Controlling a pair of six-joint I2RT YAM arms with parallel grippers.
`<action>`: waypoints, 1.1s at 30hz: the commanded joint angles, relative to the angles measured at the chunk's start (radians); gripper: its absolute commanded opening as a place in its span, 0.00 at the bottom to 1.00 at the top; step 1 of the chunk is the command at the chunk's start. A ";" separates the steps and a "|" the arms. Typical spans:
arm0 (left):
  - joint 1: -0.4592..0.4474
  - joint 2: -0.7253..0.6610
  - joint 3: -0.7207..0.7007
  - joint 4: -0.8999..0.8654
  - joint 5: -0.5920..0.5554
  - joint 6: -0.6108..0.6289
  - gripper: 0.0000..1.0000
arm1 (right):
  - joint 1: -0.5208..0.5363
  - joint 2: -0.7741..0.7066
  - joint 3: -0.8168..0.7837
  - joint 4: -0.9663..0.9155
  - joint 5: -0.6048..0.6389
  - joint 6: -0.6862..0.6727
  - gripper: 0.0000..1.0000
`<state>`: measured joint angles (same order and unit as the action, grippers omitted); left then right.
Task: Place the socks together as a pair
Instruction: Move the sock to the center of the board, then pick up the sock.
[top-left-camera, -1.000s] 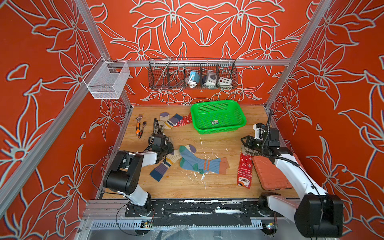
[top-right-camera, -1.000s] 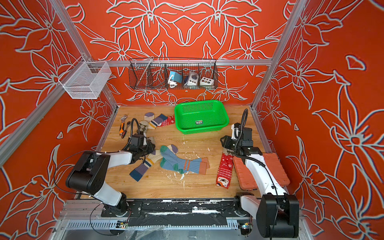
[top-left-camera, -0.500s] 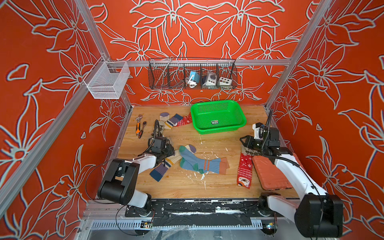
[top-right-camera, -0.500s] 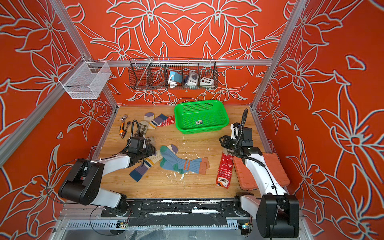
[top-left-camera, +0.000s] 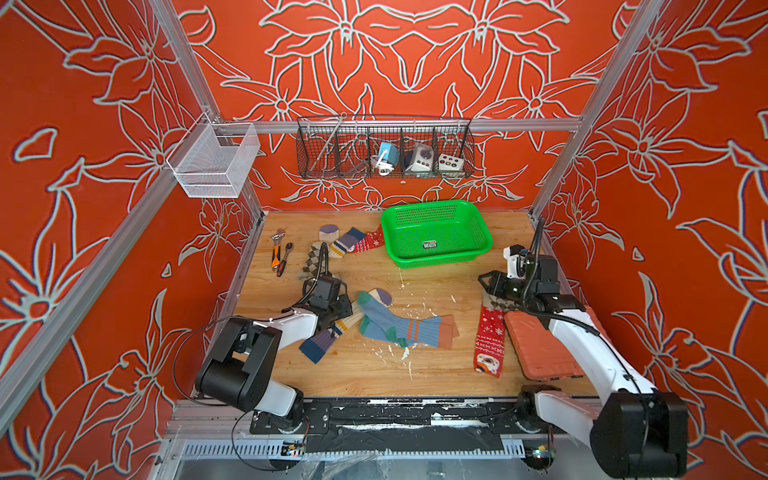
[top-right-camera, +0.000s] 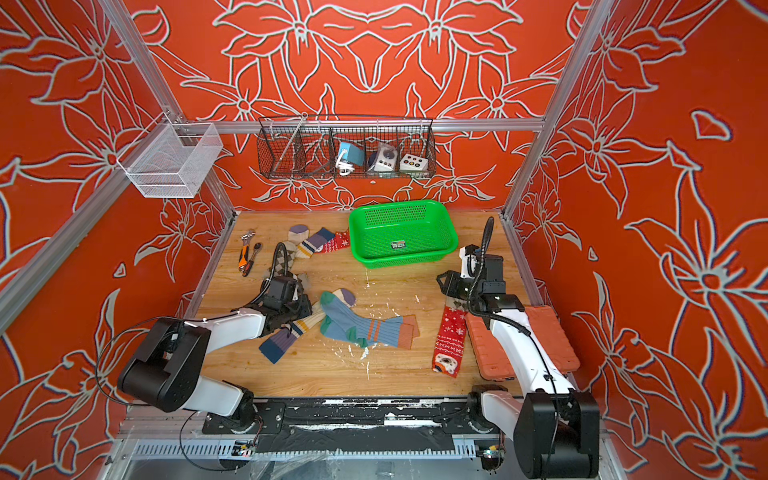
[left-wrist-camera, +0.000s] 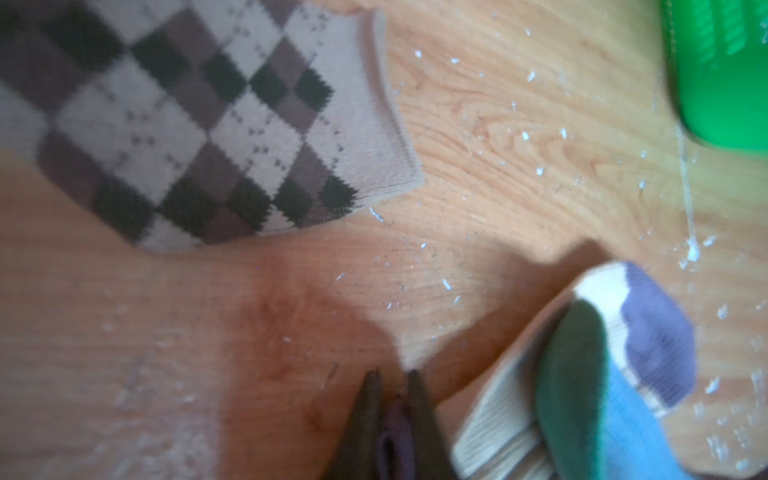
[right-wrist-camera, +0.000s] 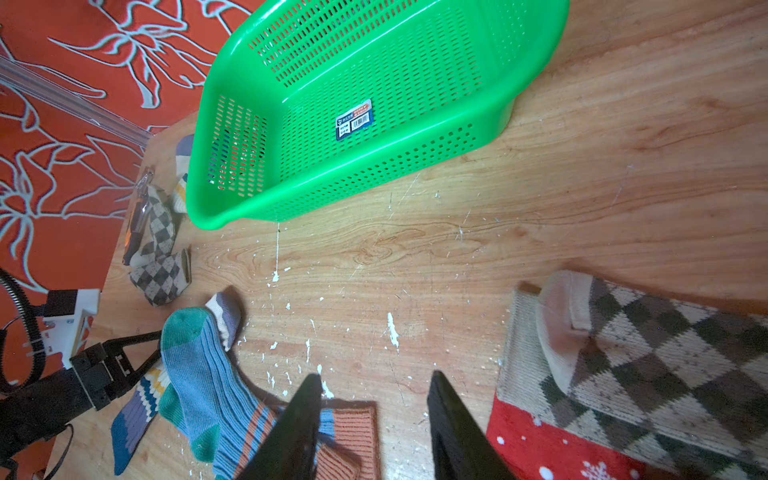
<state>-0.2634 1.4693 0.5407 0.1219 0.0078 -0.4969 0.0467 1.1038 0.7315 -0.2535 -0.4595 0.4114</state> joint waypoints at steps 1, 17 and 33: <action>-0.005 0.000 -0.001 -0.031 -0.033 -0.004 0.00 | 0.007 -0.013 0.001 0.008 -0.023 0.009 0.44; 0.259 -0.224 -0.060 -0.014 -0.107 -0.009 0.10 | 0.027 0.006 0.005 0.005 -0.016 0.003 0.43; -0.026 -0.100 0.066 -0.018 0.154 0.017 0.71 | 0.328 -0.062 -0.033 -0.144 0.109 0.010 0.48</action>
<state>-0.2600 1.3121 0.5705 0.1005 0.0750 -0.4942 0.3645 1.1000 0.7273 -0.3389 -0.4015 0.4076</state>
